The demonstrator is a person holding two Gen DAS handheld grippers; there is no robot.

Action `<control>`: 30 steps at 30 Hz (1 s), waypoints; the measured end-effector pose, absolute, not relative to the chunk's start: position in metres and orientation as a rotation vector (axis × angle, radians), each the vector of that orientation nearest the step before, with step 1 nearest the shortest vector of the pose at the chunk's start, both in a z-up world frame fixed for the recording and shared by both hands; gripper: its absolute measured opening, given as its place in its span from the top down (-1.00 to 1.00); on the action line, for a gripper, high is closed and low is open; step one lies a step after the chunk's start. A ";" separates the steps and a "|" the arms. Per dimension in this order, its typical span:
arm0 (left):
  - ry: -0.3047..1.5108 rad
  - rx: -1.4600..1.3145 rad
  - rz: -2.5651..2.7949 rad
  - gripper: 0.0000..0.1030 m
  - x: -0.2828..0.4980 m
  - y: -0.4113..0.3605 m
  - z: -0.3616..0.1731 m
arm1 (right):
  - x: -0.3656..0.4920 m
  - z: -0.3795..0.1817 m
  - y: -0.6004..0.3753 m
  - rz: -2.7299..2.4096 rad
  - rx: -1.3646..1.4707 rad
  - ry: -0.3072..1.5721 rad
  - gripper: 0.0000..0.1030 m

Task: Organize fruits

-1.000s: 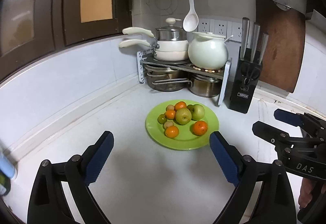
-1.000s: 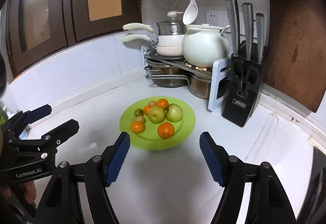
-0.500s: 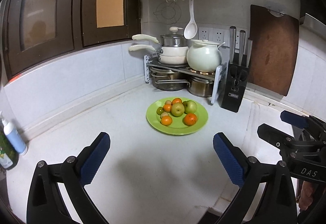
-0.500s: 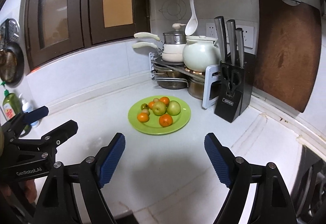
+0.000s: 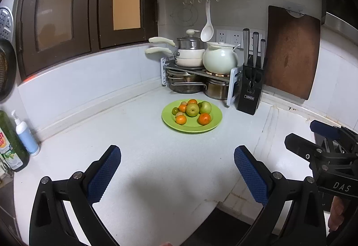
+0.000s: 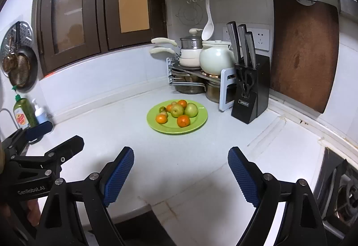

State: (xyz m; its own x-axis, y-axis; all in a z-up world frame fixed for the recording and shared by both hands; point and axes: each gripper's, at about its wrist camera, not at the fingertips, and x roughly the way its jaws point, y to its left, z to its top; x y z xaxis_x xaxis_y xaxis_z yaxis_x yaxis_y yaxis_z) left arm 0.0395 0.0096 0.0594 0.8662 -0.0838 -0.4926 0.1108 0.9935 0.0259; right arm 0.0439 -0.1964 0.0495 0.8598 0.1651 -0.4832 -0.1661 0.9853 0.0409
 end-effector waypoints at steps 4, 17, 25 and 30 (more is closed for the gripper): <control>0.508 0.052 -0.101 -1.00 0.029 0.011 0.060 | 0.033 0.050 -0.196 0.171 -0.005 0.503 -0.69; 0.480 0.063 -0.100 -1.00 0.014 0.004 0.065 | 0.017 0.051 -0.199 0.169 -0.002 0.498 -0.69; 0.472 0.065 -0.105 -1.00 0.010 -0.001 0.066 | 0.012 0.053 -0.207 0.161 0.003 0.496 -0.69; 0.474 0.062 -0.104 -1.00 0.009 -0.004 0.067 | 0.011 0.053 -0.207 0.159 0.003 0.496 -0.69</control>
State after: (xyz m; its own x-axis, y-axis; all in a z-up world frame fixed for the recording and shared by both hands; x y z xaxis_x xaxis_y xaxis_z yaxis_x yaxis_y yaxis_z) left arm 0.0087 -0.0040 0.0669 0.8847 -0.0852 -0.4584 0.1142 0.9928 0.0358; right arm 0.0110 -0.2067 0.0534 0.8675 0.1525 -0.4736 -0.1510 0.9877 0.0415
